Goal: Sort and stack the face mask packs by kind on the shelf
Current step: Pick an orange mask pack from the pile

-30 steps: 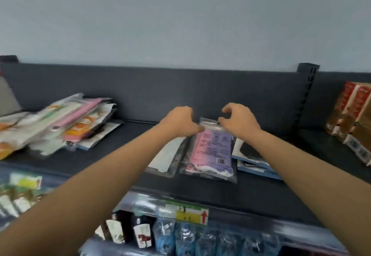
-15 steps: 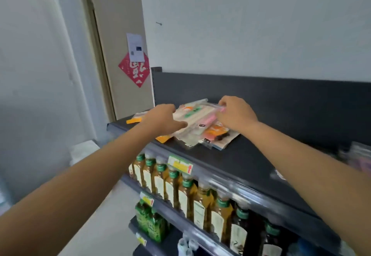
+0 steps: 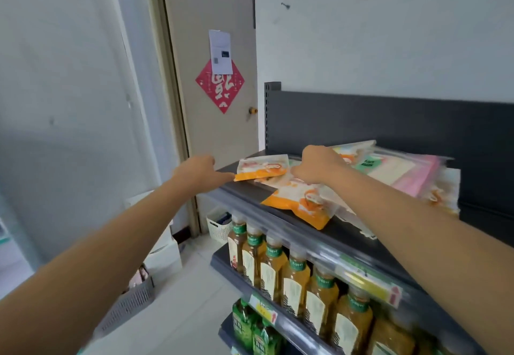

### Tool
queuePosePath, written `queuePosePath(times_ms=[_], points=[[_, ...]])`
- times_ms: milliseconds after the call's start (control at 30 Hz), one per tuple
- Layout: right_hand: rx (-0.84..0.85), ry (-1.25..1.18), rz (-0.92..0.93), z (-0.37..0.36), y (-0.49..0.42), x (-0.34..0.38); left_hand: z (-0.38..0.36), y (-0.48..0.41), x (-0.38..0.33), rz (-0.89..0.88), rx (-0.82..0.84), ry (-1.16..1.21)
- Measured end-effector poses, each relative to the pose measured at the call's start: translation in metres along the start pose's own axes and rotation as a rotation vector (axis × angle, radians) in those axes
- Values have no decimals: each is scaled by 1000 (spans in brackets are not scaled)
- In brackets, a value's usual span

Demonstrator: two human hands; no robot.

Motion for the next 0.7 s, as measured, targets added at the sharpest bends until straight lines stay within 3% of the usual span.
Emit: queuePosePath(times_ms=[267,400,600,700], points=[[227,16,-225,-66,-120,-15,-48,-116,-3,7,110,151],[286,-30,-325,-84,-165,-16,-77,-164,-15,81,359,585],[217,-115,-386,-96,-189,-12,-88,-192,-22,147,526,894],[135,-437,-439,-94,-192,-6,-85,-199,-22,99,551,845]])
Point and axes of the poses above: each hand's wrist, its own y-axis away from the middle knuckle, its own z-axis out of the back of the hand, x = y × z, the point moved 6 cm from there along -y, towards the middle knuckle, and after that the axes turned 9 degrees about -y, right-handed, at the moved point
